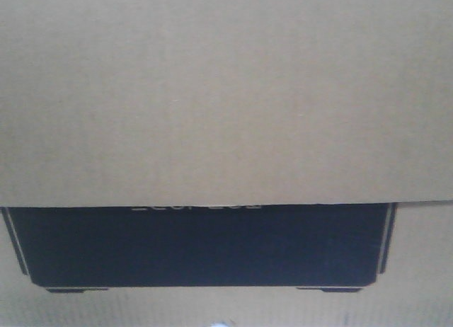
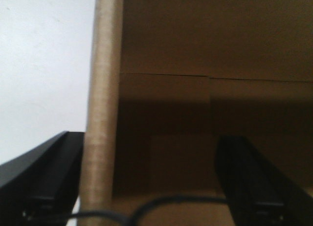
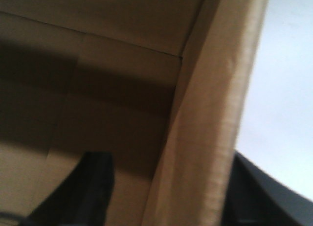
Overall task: Grab box from left shelf to table start
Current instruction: 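Open both grippers and release the box walls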
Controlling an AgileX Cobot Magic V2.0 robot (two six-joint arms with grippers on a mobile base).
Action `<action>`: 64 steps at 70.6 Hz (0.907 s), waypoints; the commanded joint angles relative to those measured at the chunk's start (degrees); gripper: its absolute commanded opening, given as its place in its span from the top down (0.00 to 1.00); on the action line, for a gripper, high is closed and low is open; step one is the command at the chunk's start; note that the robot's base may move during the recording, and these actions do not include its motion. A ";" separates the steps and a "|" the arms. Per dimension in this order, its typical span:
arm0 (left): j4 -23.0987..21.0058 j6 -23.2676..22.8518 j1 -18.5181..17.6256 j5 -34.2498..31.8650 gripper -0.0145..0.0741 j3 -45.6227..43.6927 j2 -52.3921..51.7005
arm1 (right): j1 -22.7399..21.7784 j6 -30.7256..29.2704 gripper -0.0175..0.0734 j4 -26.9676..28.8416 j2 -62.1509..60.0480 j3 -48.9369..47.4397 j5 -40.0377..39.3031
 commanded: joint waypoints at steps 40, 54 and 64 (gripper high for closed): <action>2.36 0.61 -1.10 0.34 0.32 -8.85 -1.49 | -3.93 2.04 0.20 -4.29 -6.90 -1.72 -2.59; 5.27 0.61 -1.10 4.67 0.32 -12.16 -1.49 | -3.93 2.04 0.20 -4.29 -9.01 -3.99 -2.30; 6.48 0.61 -1.10 9.27 0.33 -16.94 -1.71 | -3.93 2.04 0.21 -4.29 -11.74 -8.03 -2.10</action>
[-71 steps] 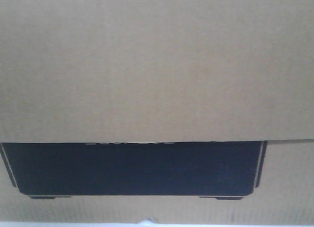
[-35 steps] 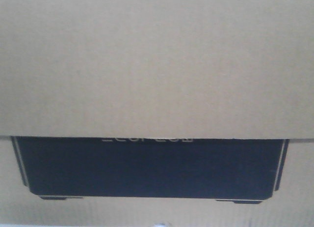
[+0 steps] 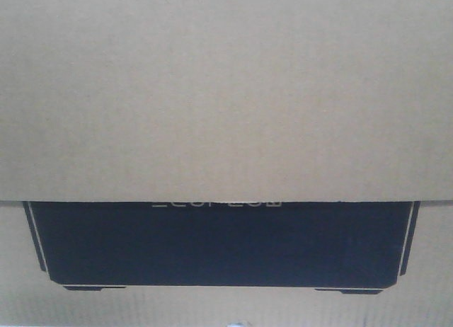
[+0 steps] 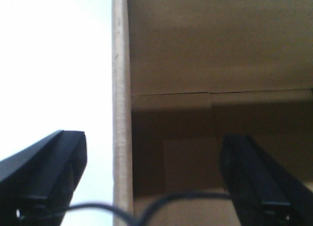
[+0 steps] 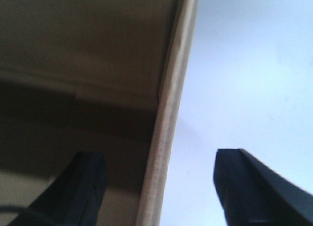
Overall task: Grab box from left shelf to table start
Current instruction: 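Open both grippers and release the box walls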
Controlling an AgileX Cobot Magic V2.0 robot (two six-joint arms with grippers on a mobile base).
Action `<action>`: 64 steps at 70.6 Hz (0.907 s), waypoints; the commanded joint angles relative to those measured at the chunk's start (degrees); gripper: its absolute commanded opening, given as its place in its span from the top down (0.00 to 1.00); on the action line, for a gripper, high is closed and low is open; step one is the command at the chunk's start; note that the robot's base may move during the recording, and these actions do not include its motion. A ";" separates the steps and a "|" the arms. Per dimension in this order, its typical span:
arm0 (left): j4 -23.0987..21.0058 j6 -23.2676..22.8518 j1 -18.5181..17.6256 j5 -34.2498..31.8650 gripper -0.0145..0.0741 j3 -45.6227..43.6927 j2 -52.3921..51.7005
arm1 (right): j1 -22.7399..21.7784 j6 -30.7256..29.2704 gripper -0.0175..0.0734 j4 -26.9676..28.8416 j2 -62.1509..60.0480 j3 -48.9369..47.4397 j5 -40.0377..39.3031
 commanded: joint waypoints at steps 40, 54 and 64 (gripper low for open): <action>4.11 0.01 -0.42 2.07 0.81 -0.53 -25.09 | -0.29 0.02 0.75 -1.06 -23.26 -3.31 -1.54; 5.14 0.01 -0.42 -3.18 0.95 11.95 -35.93 | -0.29 -0.03 0.75 -1.06 -32.97 7.52 -3.63; 6.16 0.01 -0.42 -6.83 0.95 19.95 -43.72 | -0.29 -0.03 0.75 -1.06 -41.46 17.32 -6.30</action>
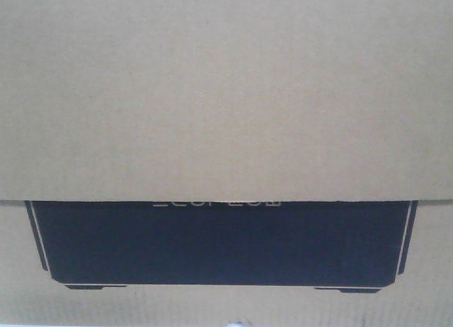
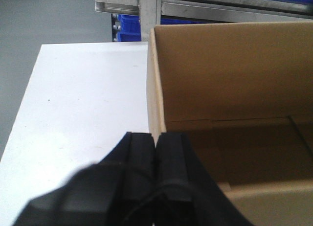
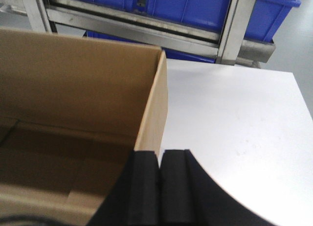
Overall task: Grab box from left shelf to table start
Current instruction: 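Open both grippers and release the box walls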
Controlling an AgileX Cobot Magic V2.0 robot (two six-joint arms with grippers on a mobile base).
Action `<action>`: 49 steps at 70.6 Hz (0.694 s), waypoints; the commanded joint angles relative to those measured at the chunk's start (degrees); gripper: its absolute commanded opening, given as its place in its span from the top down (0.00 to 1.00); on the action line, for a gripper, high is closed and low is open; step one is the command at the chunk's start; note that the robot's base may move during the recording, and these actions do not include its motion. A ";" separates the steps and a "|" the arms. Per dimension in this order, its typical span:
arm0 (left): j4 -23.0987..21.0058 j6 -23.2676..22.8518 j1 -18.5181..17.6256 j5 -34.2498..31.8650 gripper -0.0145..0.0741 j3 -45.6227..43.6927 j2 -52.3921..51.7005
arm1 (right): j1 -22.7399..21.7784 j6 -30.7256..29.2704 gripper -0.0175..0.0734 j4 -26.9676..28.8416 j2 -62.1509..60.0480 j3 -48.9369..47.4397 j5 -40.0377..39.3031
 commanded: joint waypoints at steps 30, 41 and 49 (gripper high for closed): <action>1.69 0.01 -0.42 -24.25 0.95 25.03 -24.70 | -0.29 -0.07 0.75 -0.84 -27.35 24.37 -13.67; 1.07 0.01 -0.42 -28.21 0.95 31.86 -28.03 | -0.29 -0.07 0.75 -0.84 -30.58 28.34 -18.63; 1.07 0.01 -0.42 -27.98 0.95 33.58 -28.16 | -0.29 -0.07 0.75 -0.84 -30.45 28.53 -19.52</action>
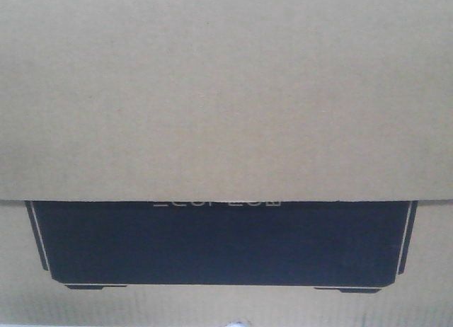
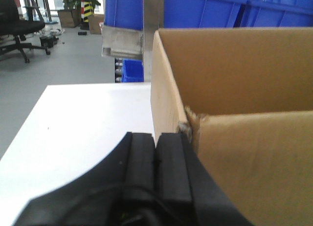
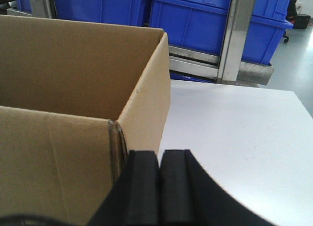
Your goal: Grab box from left shelf to table start
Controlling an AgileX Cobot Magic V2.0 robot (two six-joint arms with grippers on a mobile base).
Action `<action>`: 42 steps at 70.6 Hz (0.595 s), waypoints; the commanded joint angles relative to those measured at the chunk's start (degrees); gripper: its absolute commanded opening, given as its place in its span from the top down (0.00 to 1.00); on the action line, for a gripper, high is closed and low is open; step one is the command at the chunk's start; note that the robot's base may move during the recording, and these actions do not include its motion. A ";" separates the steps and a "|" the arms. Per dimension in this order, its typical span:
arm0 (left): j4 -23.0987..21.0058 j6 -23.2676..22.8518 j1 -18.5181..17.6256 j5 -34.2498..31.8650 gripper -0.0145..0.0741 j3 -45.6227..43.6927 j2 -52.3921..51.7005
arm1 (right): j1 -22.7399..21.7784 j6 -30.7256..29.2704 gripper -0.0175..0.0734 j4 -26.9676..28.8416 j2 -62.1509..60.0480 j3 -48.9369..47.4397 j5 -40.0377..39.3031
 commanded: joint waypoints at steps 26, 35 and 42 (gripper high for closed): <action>-0.34 0.01 -0.42 -6.02 0.95 -0.69 0.71 | -0.29 -0.07 0.75 -0.84 -0.12 -1.23 -5.99; -0.34 0.01 -0.42 -6.02 0.95 -0.69 0.71 | -0.29 -0.07 0.75 -0.84 -0.12 -1.23 -5.99; -0.34 0.01 -0.42 -6.02 0.95 -0.69 0.71 | -0.29 -0.07 0.75 -0.84 -0.12 -1.23 -5.99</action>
